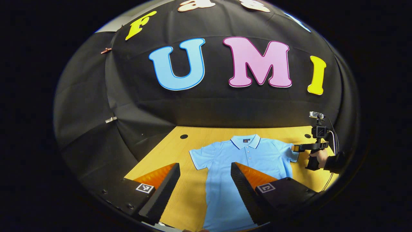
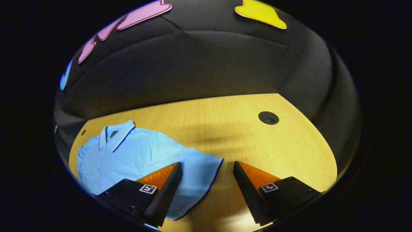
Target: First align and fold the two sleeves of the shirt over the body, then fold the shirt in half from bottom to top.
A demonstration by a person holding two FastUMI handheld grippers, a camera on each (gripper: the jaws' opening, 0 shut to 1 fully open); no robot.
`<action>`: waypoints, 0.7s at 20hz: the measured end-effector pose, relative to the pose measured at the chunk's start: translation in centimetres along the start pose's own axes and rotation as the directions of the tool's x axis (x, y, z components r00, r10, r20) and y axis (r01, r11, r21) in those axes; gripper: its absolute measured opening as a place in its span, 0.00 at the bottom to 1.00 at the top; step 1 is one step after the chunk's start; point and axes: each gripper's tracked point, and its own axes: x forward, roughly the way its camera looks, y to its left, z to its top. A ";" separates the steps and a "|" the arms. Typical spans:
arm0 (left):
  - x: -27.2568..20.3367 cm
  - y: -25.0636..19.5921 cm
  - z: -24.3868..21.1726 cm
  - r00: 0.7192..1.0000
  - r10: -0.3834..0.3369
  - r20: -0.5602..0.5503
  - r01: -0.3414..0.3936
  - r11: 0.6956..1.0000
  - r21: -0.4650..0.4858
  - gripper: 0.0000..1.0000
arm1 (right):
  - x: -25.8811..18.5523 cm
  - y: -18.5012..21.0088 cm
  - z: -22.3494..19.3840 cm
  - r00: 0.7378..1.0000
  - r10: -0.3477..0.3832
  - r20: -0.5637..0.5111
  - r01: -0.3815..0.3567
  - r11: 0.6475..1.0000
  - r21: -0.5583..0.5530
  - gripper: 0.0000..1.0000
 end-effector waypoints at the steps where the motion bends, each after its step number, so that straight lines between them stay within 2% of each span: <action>1: 0.0 0.1 -0.3 1.000 0.003 -0.007 -0.003 1.000 -0.004 1.00 | 0.1 0.0 -0.1 1.000 -0.008 0.000 0.008 1.000 -0.025 0.99; 3: -0.1 0.1 -1.2 1.000 0.001 -0.020 -0.001 1.000 -0.007 1.00 | -0.1 0.5 0.1 1.000 0.001 0.003 0.000 0.999 -0.032 0.70; 4: -0.1 0.3 -1.4 1.000 0.001 -0.027 -0.001 1.000 -0.009 1.00 | 0.1 0.1 0.1 1.000 -0.009 0.001 0.009 1.000 -0.023 0.65; 5: 0.1 0.3 -1.6 0.999 -0.001 -0.033 0.001 1.000 -0.012 1.00 | 0.1 -0.1 0.2 1.000 -0.014 0.000 0.014 1.000 -0.009 0.48; 6: 0.1 0.3 -2.1 0.999 -0.003 -0.041 0.002 1.000 -0.015 1.00 | 0.3 -0.1 0.2 1.000 -0.015 -0.001 0.015 1.000 0.010 0.27; 7: 0.1 0.3 -2.5 0.999 -0.001 -0.049 0.001 1.000 -0.014 1.00 | 0.4 0.1 0.3 1.000 -0.004 -0.002 0.004 1.000 0.023 0.18; 8: -0.1 0.5 -2.9 0.999 0.004 -0.053 -0.004 1.000 -0.014 1.00 | 0.6 0.2 0.3 1.000 0.007 -0.003 -0.007 1.000 0.017 0.22; 9: -0.4 0.6 -3.1 0.999 0.006 -0.052 -0.007 1.000 -0.016 1.00 | 0.6 0.0 0.3 1.000 0.003 -0.001 -0.003 1.000 0.014 0.22; 10: -0.5 0.6 -3.2 0.999 0.004 -0.050 -0.005 1.000 -0.019 1.00 | 0.7 0.3 0.4 1.000 0.007 -0.004 -0.007 1.000 0.001 0.06; 14: -0.4 1.3 -3.8 0.999 0.011 -0.052 -0.012 0.999 -0.033 1.00 | 0.2 0.7 1.8 1.000 -0.007 0.027 0.008 0.998 -0.055 0.07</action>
